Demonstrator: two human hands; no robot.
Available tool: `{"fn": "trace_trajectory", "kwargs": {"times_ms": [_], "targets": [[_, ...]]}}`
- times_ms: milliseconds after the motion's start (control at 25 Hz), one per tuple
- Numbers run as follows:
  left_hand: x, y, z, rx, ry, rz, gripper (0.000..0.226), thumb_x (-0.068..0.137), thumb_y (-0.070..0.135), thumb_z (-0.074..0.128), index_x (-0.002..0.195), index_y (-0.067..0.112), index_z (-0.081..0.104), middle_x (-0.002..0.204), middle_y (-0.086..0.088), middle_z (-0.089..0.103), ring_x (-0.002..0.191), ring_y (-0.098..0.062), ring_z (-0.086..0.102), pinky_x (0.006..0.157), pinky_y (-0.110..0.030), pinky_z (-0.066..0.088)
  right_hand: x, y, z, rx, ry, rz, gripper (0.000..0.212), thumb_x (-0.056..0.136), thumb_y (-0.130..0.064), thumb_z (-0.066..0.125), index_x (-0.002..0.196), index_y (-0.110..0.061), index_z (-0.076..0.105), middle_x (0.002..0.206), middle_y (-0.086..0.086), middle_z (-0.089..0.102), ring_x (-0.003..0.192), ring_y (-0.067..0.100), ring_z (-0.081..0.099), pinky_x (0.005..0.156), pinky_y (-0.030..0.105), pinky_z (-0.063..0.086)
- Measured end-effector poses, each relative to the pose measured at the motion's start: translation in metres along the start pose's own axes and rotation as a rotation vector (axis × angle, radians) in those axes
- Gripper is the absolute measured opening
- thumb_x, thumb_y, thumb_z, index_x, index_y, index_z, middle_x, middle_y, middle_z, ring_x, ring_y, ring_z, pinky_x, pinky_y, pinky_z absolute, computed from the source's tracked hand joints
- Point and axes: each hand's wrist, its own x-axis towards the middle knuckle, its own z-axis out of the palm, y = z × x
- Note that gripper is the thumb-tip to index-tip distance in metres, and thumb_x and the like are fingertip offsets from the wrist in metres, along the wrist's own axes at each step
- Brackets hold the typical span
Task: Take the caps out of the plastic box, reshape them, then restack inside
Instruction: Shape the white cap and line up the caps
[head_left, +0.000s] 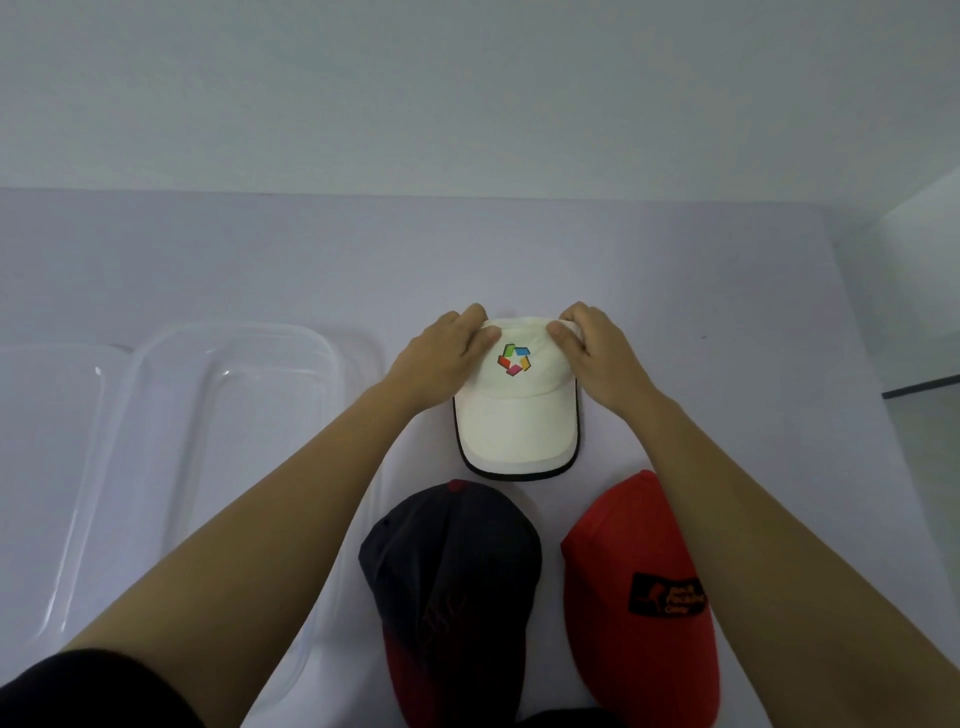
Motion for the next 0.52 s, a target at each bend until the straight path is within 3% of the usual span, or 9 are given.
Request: {"fn": "trace_trajectory", "kwargs": {"times_ms": [80, 160, 240, 320, 400, 440, 520], "targets": [[-0.004, 0.002, 0.000, -0.012, 0.003, 0.004, 0.027, 0.101, 0.041, 0.027, 0.092, 0.019, 0.039, 0.086, -0.003, 0.047, 0.078, -0.022, 0.047, 0.065, -0.030, 0.034, -0.001, -0.001, 0.002, -0.002, -0.022, 0.064, 0.021, 0.100, -0.035, 0.034, 0.094, -0.017, 0.043, 0.101, 0.004, 0.043, 0.082, 0.012, 0.045, 0.076, 0.026, 0.040], [-0.006, 0.002, -0.002, -0.101, -0.005, -0.010, 0.030, 0.101, 0.041, 0.025, 0.113, 0.021, 0.044, 0.101, -0.006, 0.050, 0.094, -0.023, 0.049, 0.077, -0.033, 0.039, -0.004, -0.005, 0.002, 0.066, -0.043, 0.122, 0.022, 0.100, -0.036, 0.030, 0.099, -0.020, 0.045, 0.110, 0.003, 0.037, 0.086, 0.007, 0.045, 0.090, 0.032, 0.043], [-0.009, 0.002, -0.005, -0.170, 0.043, -0.097, 0.043, 0.101, 0.041, 0.027, 0.139, 0.022, 0.034, 0.126, -0.013, 0.048, 0.120, -0.027, 0.041, 0.098, -0.040, 0.035, -0.007, -0.008, 0.000, 0.130, 0.011, 0.130, 0.025, 0.099, -0.034, 0.036, 0.118, -0.022, 0.049, 0.127, 0.004, 0.034, 0.105, 0.011, 0.048, 0.099, 0.032, 0.041], [-0.017, 0.004, -0.004, -0.331, 0.095, -0.289, 0.055, 0.101, 0.041, 0.029, 0.148, 0.013, 0.022, 0.147, -0.014, 0.035, 0.136, -0.027, 0.031, 0.105, -0.036, 0.027, -0.015, -0.008, -0.004, 0.251, 0.045, 0.214, 0.045, 0.097, -0.037, 0.042, 0.138, -0.020, 0.036, 0.144, 0.004, 0.029, 0.124, 0.018, 0.045, 0.102, 0.028, 0.037], [-0.024, 0.006, 0.004, -0.569, 0.041, -0.422, 0.063, 0.097, 0.049, 0.032, 0.147, 0.011, 0.023, 0.145, -0.005, 0.039, 0.131, -0.022, 0.038, 0.102, -0.032, 0.030, -0.023, -0.007, 0.000, 0.408, -0.068, 0.304, 0.068, 0.092, -0.048, 0.050, 0.145, -0.017, 0.023, 0.143, -0.008, 0.039, 0.124, 0.009, 0.047, 0.100, 0.020, 0.037], [-0.027, 0.006, 0.010, -0.670, 0.004, -0.425, 0.067, 0.091, 0.056, 0.037, 0.145, 0.016, 0.028, 0.135, 0.005, 0.044, 0.125, -0.017, 0.043, 0.102, -0.030, 0.032, -0.027, -0.007, 0.005, 0.454, -0.136, 0.317, 0.082, 0.084, -0.056, 0.057, 0.146, -0.016, 0.019, 0.138, -0.014, 0.045, 0.121, 0.004, 0.049, 0.102, 0.022, 0.040], [-0.030, 0.008, 0.019, -0.809, -0.021, -0.395, 0.069, 0.079, 0.062, 0.048, 0.137, 0.027, 0.039, 0.133, 0.008, 0.055, 0.120, -0.014, 0.052, 0.105, -0.037, 0.040, -0.031, -0.006, 0.017, 0.503, -0.197, 0.319, 0.106, 0.070, -0.063, 0.068, 0.149, -0.023, 0.009, 0.143, -0.015, 0.043, 0.127, 0.003, 0.044, 0.109, 0.033, 0.038]]}}
